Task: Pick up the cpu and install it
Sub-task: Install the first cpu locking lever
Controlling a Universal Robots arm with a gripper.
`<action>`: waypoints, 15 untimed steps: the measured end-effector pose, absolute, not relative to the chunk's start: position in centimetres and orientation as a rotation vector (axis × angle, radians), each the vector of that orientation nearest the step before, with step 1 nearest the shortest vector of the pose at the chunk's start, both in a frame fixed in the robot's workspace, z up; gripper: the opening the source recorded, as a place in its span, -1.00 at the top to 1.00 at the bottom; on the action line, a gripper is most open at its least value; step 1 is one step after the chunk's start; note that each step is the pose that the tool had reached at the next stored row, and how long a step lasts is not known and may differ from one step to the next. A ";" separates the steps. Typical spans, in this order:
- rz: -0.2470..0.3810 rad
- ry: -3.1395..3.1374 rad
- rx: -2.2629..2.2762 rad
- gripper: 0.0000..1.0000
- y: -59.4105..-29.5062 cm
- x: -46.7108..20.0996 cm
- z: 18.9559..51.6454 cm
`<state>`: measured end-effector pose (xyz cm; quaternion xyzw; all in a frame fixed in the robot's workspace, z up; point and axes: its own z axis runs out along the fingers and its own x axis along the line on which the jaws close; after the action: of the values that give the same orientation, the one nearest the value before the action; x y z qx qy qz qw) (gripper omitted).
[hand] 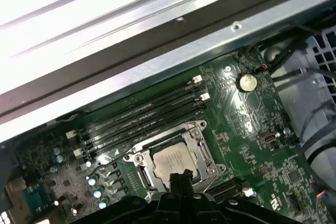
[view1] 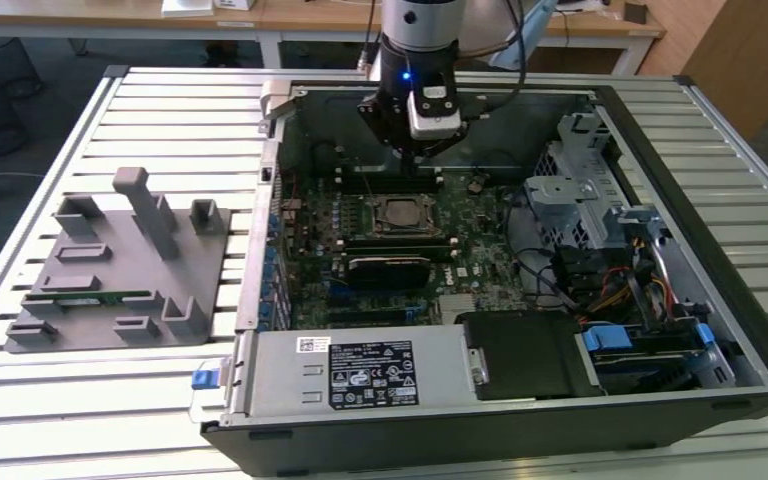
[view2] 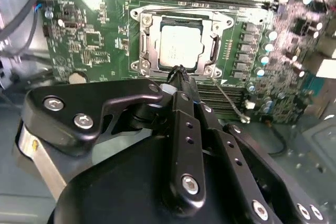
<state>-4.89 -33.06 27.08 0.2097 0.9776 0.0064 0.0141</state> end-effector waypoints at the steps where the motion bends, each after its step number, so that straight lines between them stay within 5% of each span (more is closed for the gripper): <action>1: 0.020 3.050 0.625 0.79 -33.1 -4.9 27.1; 15: 0.026 3.106 0.232 0.79 -33.1 -4.9 26.9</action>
<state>-4.89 -33.06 26.87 0.0746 0.9971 0.0083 0.0132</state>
